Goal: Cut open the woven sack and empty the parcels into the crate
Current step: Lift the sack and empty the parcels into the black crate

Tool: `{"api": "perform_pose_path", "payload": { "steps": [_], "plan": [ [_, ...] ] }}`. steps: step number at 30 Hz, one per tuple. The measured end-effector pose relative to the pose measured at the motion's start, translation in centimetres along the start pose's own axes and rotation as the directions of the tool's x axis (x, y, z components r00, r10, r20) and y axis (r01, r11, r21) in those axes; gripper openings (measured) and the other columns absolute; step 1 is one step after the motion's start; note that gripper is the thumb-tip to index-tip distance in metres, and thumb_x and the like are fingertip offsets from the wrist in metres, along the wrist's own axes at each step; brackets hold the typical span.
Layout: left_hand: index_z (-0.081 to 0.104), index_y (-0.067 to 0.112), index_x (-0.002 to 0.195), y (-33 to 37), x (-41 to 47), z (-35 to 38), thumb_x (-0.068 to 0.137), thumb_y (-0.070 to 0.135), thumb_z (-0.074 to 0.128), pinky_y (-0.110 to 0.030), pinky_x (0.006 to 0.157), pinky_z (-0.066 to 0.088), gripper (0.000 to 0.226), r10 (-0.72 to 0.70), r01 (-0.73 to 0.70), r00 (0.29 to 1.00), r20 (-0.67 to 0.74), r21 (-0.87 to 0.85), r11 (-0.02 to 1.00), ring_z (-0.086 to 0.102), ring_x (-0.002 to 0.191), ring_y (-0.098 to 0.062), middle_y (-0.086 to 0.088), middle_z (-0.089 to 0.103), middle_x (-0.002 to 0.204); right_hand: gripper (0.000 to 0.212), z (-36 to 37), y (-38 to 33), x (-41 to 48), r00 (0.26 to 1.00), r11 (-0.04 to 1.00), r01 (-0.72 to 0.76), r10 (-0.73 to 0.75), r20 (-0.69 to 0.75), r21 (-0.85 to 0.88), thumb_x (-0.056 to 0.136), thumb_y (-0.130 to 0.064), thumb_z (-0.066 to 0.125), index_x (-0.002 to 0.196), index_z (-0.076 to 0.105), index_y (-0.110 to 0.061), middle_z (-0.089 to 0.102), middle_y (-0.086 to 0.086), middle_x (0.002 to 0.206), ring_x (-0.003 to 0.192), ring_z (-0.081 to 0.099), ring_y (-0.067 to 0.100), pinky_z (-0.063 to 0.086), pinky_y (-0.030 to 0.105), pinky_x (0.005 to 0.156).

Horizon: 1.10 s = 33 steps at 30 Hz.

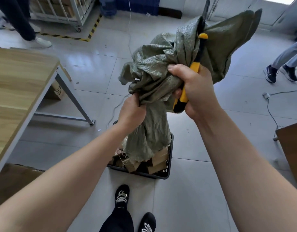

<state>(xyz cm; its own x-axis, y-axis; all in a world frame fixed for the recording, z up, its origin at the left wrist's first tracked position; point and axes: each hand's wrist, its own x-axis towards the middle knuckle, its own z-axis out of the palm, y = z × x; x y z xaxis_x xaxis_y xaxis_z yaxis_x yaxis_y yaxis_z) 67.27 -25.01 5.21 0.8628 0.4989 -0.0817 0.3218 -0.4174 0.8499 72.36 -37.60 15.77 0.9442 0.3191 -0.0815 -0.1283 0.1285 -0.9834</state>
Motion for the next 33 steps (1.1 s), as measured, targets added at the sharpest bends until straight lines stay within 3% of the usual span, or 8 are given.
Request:
{"api": "perform_pose_path", "payload": {
  "steps": [6,11,19,25,33],
  "plan": [
    [0.060,0.001,0.099,2.6,-0.7,-1.1,0.083,0.000,0.041,-0.047,0.074,0.049,0.026,0.071,-0.077,0.988,-0.136,-0.040,0.996,0.058,0.088,-0.032,-0.018,0.066,0.098,0.025,-0.6,-1.5,-1.3,0.998,0.997,0.066,-0.066,-0.008,0.046,0.069,-0.015,0.067,0.085,0.055,0.000,0.042,0.005,0.058,0.044,0.037,0.015,0.030,0.022,0.039],
    [0.060,0.001,0.105,5.3,-0.4,-2.3,0.080,-0.005,0.036,-0.047,0.083,0.050,0.035,0.078,-0.104,0.976,-0.202,-0.121,0.987,0.058,0.100,-0.033,-0.018,0.065,0.107,0.024,-0.4,-2.9,-1.6,0.994,0.993,0.110,-0.110,-0.013,0.040,0.067,-0.016,0.068,0.079,0.054,-0.001,0.042,0.003,0.056,0.044,0.037,0.017,0.030,0.023,0.041],
    [0.059,0.004,0.107,5.7,-1.2,-3.7,0.081,-0.002,0.036,-0.045,0.086,0.049,0.035,0.104,-0.112,0.978,-0.183,-0.030,0.993,0.057,0.104,-0.032,-0.016,0.064,0.113,0.023,0.1,-3.5,-1.8,0.996,0.993,0.086,-0.087,0.002,0.083,0.067,-0.015,0.067,0.082,0.056,-0.001,0.044,0.003,0.057,0.045,0.036,0.016,0.029,0.022,0.041],
    [0.058,0.004,0.105,4.8,-1.1,-4.0,0.079,0.003,0.038,-0.045,0.081,0.049,0.033,0.106,-0.094,0.984,-0.140,0.093,0.991,0.056,0.101,-0.035,-0.017,0.064,0.110,0.007,0.0,-2.9,-1.9,0.999,0.997,0.041,-0.039,-0.017,0.073,0.082,-0.004,0.065,0.082,0.060,0.000,0.049,0.000,0.055,0.043,0.040,0.013,0.030,0.022,0.041],
    [0.056,0.008,0.091,4.9,-1.3,-5.2,0.074,0.012,0.037,-0.039,0.072,0.043,0.027,0.122,-0.101,0.979,-0.164,0.133,0.986,0.054,0.090,-0.033,-0.017,0.063,0.101,0.017,-0.1,-2.6,-1.6,0.999,0.998,0.038,-0.039,0.007,0.053,0.075,-0.011,0.068,0.084,0.061,0.002,0.049,0.001,0.056,0.043,0.041,0.014,0.032,0.022,0.041]
  ]
}}
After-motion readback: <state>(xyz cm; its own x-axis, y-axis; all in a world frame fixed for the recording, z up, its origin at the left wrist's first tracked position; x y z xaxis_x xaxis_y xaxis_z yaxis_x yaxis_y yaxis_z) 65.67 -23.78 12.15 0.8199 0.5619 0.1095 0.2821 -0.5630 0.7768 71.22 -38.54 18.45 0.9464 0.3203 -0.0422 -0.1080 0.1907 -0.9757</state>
